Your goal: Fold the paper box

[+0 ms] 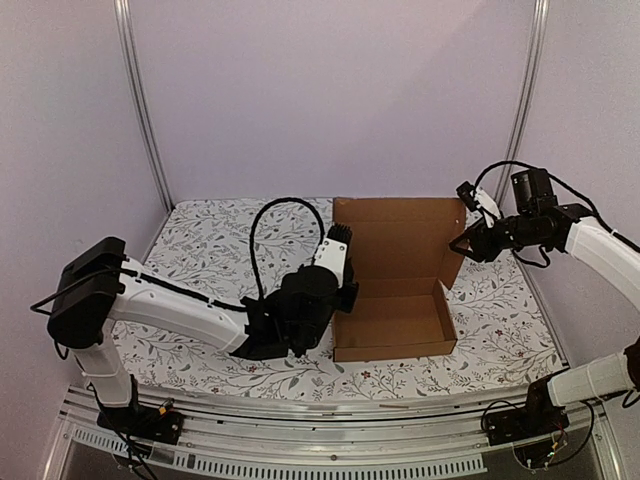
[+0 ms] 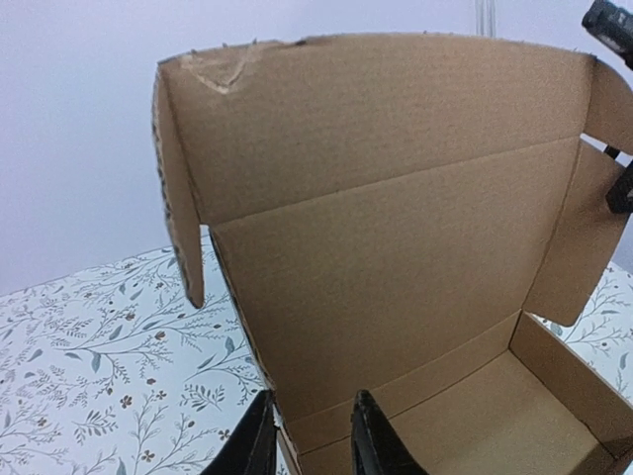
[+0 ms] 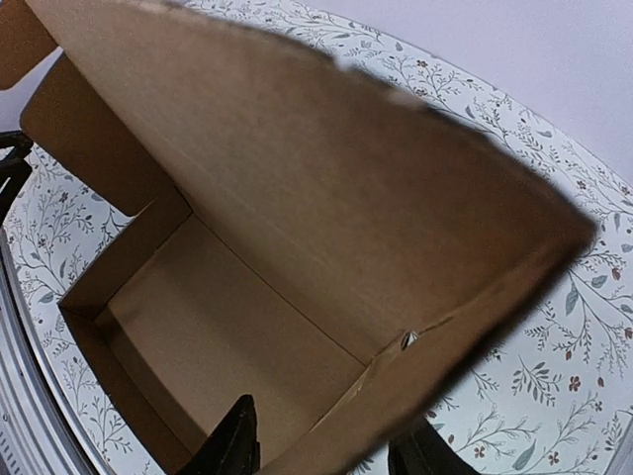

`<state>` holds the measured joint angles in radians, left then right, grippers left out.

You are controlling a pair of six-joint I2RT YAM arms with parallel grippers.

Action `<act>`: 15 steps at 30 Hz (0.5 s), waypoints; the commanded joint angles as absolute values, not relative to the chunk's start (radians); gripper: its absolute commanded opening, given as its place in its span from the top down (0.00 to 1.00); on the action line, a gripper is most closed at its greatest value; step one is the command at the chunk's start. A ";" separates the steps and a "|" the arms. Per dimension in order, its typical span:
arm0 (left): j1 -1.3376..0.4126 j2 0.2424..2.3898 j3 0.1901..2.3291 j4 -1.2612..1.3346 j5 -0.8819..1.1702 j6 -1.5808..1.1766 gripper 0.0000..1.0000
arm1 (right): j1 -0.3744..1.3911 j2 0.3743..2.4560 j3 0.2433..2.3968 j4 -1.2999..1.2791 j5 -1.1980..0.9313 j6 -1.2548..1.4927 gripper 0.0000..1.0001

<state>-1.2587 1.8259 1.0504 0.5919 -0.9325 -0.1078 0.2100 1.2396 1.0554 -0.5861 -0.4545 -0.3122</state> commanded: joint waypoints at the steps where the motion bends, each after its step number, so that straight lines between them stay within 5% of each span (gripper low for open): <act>1: -1.263 1.849 1.080 0.620 -0.954 -0.091 0.75 | 0.210 1.272 1.062 -0.554 -0.535 -0.225 0.60; 15: -1.269 1.850 1.067 0.563 -0.920 -0.201 0.85 | 0.210 1.225 1.005 -0.587 -0.708 -0.072 0.58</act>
